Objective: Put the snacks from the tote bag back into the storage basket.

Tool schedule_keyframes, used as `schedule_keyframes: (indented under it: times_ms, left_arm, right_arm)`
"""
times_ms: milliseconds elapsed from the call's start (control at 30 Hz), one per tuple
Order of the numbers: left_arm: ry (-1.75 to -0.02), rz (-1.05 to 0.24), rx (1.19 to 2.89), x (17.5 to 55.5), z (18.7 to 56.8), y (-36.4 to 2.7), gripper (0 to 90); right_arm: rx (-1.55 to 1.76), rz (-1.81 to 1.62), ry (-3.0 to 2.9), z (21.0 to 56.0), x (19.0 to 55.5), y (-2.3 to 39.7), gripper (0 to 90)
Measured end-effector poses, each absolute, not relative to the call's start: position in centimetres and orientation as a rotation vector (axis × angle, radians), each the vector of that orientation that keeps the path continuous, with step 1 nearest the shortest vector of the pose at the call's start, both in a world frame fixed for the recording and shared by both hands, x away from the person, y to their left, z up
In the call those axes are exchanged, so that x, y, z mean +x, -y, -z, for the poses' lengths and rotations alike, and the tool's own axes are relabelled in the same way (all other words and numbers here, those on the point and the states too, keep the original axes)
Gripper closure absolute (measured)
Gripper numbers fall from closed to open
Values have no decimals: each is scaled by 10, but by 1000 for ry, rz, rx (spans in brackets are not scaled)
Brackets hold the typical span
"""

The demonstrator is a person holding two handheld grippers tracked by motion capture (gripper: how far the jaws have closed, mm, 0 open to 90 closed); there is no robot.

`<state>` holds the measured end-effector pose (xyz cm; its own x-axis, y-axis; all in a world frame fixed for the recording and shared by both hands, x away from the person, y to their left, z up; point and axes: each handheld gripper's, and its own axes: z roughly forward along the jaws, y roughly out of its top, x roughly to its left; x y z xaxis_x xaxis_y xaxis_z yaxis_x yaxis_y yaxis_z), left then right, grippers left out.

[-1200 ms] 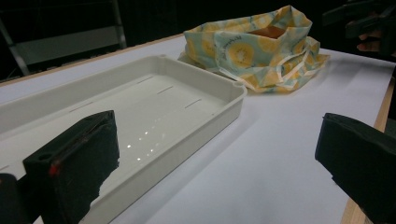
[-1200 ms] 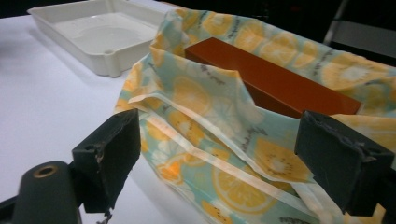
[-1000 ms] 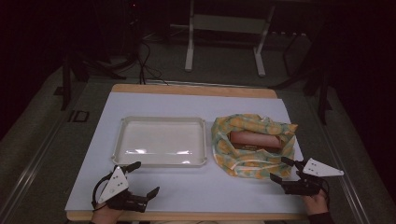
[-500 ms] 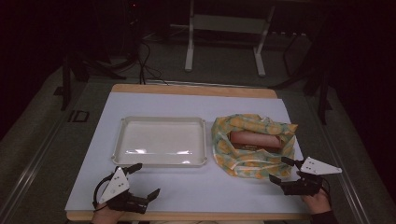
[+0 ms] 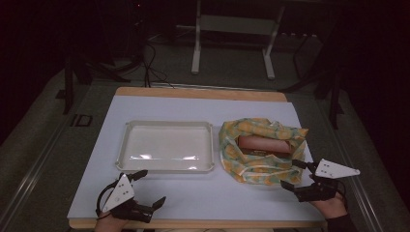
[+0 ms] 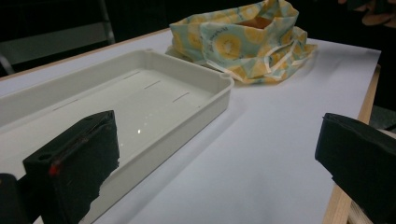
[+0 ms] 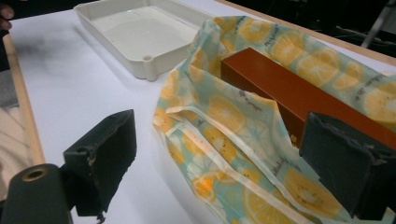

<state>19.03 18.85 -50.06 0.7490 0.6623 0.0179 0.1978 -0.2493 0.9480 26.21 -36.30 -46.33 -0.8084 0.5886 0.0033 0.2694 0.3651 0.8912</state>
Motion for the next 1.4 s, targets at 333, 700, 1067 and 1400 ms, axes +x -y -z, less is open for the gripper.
schedule_keyframes:
  times_ms: [333,700,1067,1400]
  left_arm:
    - [-682,-506,1810,191,501,-189,0]
    - [-675,-510,1816,190,500,-188,0]
    - [-667,-514,1818,190,500,-187,0]
    - [-659,-515,1825,190,500,-186,0]
  right_arm:
    - [687,-1408,-2294,445,269,359,111]
    - [648,-1405,-2274,424,283,357,114]
    - [641,-1417,-2231,404,302,356,127]
    - [630,-1398,-2237,389,325,351,132]
